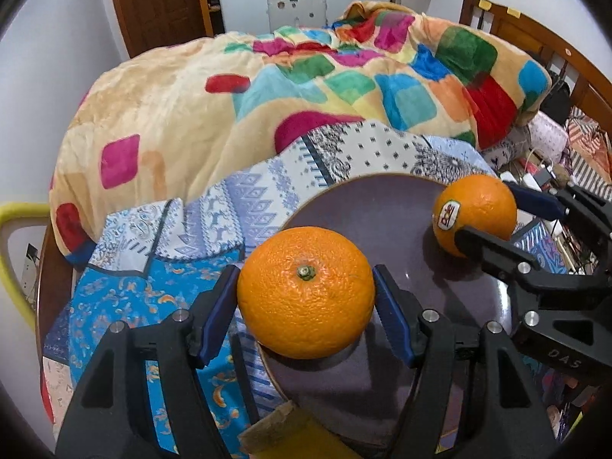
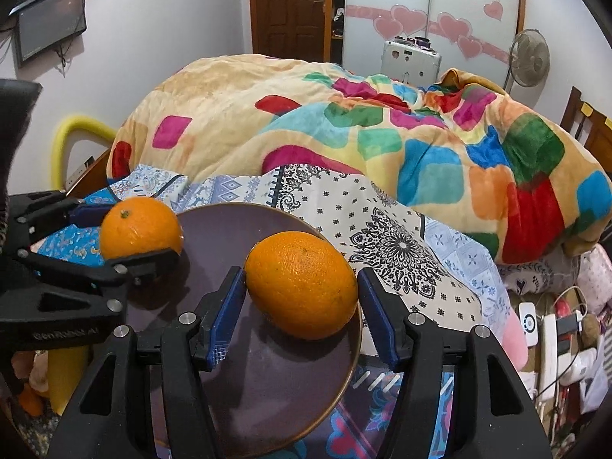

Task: Organize fruits
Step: 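Carry both oranges onto the purple plate and open both tools, then lift both open tools away from the plate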

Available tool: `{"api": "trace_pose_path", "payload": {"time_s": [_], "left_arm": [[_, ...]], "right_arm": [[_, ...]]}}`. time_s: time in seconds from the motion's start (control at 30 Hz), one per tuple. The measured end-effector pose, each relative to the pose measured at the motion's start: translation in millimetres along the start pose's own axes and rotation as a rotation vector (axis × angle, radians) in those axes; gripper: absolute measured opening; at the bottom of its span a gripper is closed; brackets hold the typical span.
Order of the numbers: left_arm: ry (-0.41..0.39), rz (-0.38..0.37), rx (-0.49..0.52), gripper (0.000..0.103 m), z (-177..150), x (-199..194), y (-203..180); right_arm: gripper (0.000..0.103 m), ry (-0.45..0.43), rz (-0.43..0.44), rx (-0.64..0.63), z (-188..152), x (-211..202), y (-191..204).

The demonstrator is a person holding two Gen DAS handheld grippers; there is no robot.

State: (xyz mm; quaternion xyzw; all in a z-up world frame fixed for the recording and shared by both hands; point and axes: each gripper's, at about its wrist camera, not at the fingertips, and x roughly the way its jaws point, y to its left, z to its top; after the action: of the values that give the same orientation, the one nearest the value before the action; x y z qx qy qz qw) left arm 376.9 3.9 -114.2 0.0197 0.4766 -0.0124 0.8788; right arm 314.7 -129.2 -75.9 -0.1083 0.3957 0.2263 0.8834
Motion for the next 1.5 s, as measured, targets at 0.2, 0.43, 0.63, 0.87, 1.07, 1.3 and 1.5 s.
{"api": "trace_pose_path", "payload": {"time_s": [0.2,0.43,0.63,0.87,1.07,1.3,1.5], "left_arm": [[0.006,-0.005,0.010,0.068,0,1,-2],[-0.039,-0.034,-0.008,0.072,1,-18,-1],[-0.127,-0.020,-0.026,0.075,-4,-57,5],[-0.226,0.029,0.004,0.078,-36,-113,3],[-0.271,0.038,0.006,0.086,-71,-153,3],[-0.259,0.021,-0.002,0.089,-116,-178,7],[-0.223,0.032,-0.011,0.089,-157,-176,16]], "right_arm": [[0.058,-0.003,0.013,-0.015,-1,-4,3],[0.063,-0.032,0.033,-0.024,-1,-27,9],[0.063,-0.073,0.018,-0.026,-7,-53,12],[0.063,-0.128,0.014,-0.015,-17,-91,21],[0.063,-0.166,0.011,-0.019,-33,-123,34],[0.063,-0.187,0.008,-0.040,-62,-151,59],[0.063,-0.181,0.016,-0.057,-91,-157,80]]}}
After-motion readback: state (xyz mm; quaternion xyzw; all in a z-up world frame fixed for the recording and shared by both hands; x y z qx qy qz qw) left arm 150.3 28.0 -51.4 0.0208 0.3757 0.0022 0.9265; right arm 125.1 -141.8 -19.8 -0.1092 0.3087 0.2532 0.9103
